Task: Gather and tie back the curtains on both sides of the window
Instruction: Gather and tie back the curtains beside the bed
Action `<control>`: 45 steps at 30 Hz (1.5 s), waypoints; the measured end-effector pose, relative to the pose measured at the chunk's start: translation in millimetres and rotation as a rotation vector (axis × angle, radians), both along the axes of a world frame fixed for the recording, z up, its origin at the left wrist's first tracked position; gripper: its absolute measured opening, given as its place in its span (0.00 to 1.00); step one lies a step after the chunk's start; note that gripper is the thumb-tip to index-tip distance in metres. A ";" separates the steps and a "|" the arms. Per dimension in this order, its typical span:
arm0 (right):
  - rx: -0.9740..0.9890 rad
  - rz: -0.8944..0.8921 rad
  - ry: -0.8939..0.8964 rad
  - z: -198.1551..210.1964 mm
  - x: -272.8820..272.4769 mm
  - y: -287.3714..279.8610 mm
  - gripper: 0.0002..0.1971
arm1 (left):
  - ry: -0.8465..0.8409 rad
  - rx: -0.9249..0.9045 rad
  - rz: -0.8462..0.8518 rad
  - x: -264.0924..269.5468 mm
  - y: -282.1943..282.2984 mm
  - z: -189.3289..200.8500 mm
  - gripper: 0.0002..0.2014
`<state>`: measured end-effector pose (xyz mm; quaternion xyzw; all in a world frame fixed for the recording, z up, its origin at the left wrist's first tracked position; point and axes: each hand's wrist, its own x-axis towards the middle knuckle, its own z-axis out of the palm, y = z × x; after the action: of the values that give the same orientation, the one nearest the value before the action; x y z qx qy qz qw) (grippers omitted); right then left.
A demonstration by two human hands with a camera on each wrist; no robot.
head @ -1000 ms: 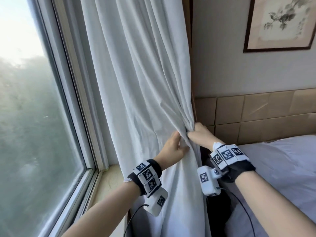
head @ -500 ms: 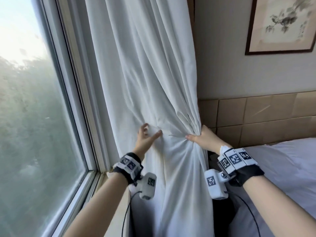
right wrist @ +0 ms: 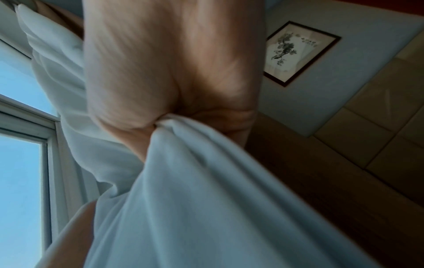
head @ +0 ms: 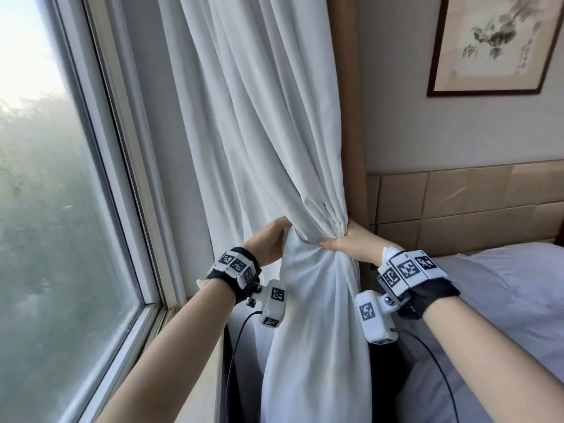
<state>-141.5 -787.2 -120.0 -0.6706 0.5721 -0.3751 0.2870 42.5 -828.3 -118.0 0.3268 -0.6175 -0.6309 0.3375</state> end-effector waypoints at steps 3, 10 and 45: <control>-0.002 0.003 -0.011 -0.5 -3.5 1.0 0.29 | 0.108 -0.032 -0.067 -2.0 -13.8 -3.5 0.17; 0.003 -0.062 0.008 -4.4 -7.4 3.8 0.31 | 0.146 -0.153 0.270 6.5 -24.0 -12.5 0.20; 0.083 -0.118 0.027 -3.7 43.9 28.6 0.39 | -0.764 -1.021 0.251 -18.6 29.1 -81.1 0.26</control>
<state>-97.6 -758.6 -123.7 -0.6282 0.6296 -0.3581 0.2841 23.9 -799.2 -199.1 0.3963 -0.8733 -0.0531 0.2783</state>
